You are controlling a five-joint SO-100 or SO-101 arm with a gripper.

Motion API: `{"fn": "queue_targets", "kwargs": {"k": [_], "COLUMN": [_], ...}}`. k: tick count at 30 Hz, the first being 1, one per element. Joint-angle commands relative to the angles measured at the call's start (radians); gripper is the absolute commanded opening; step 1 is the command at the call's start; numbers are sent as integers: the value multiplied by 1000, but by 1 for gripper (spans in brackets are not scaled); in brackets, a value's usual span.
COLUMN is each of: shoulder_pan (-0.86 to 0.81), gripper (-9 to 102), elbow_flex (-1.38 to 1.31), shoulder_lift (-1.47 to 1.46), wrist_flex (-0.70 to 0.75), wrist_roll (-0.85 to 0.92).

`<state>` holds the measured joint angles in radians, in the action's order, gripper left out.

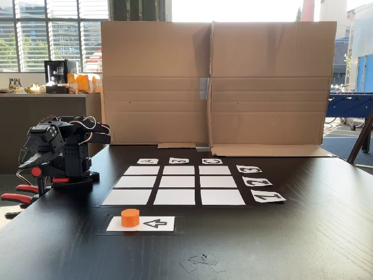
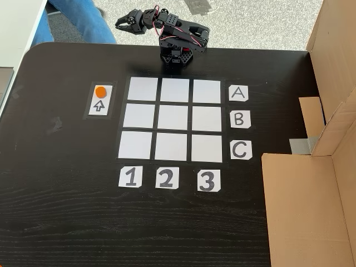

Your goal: Pick up the round, orange token and place it in the grid on square A3.

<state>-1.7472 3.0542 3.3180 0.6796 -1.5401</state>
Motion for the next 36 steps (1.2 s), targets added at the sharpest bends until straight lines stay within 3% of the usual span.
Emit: {"fn": "queue_targets", "kwargs": {"k": [1, 13, 30, 36], "shoulder_pan": [-51, 26, 167, 232], "gripper": [-1, 9, 33, 38], "elbow_flex": [0, -491, -1338, -1505], "shoulder_lift": [2, -456, -1111, -1243], "wrist_flex": [6, 186, 698, 755], "wrist_roll": [5, 11, 92, 146]}}
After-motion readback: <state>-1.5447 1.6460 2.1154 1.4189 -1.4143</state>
